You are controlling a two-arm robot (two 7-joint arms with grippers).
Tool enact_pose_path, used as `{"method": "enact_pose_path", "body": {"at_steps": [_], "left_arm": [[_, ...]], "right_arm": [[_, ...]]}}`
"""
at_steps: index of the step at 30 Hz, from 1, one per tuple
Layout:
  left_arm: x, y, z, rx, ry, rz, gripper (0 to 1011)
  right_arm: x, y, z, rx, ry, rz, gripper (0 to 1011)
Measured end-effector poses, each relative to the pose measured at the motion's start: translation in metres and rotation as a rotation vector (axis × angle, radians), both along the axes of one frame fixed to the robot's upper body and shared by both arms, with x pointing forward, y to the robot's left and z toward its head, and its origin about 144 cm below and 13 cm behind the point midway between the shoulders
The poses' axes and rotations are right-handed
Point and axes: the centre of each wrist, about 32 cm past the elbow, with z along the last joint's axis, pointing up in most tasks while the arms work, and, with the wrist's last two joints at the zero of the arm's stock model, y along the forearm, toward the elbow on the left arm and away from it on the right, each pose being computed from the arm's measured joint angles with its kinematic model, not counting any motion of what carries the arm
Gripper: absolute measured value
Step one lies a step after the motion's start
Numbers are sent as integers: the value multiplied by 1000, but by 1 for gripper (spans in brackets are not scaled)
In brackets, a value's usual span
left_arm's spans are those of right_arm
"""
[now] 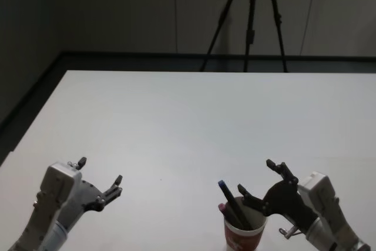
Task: Place the pen into the pen holder.
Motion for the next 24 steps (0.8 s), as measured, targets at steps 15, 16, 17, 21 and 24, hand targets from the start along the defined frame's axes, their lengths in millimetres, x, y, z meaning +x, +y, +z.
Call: {"method": "enact_pose_path", "body": {"at_steps": [15,16,17,21,24], "left_arm": [[0,0,0,0,0,0,1001],[0,0,0,0,0,0,1001],[0,0,0,0,0,0,1001],[0,0,0,0,0,0,1001],[0,0,0,0,0,0,1001]], "right_arm": [[-12,-30,14,-34,9,-122,1001],[-13,-32,15,-36,9,-129,1001],[-14,-33,16,-38,10,-136,1001],[-19,-42,21,-52,13,-176,1001],[-21,-47,24,-58,16,-196,1001]]}}
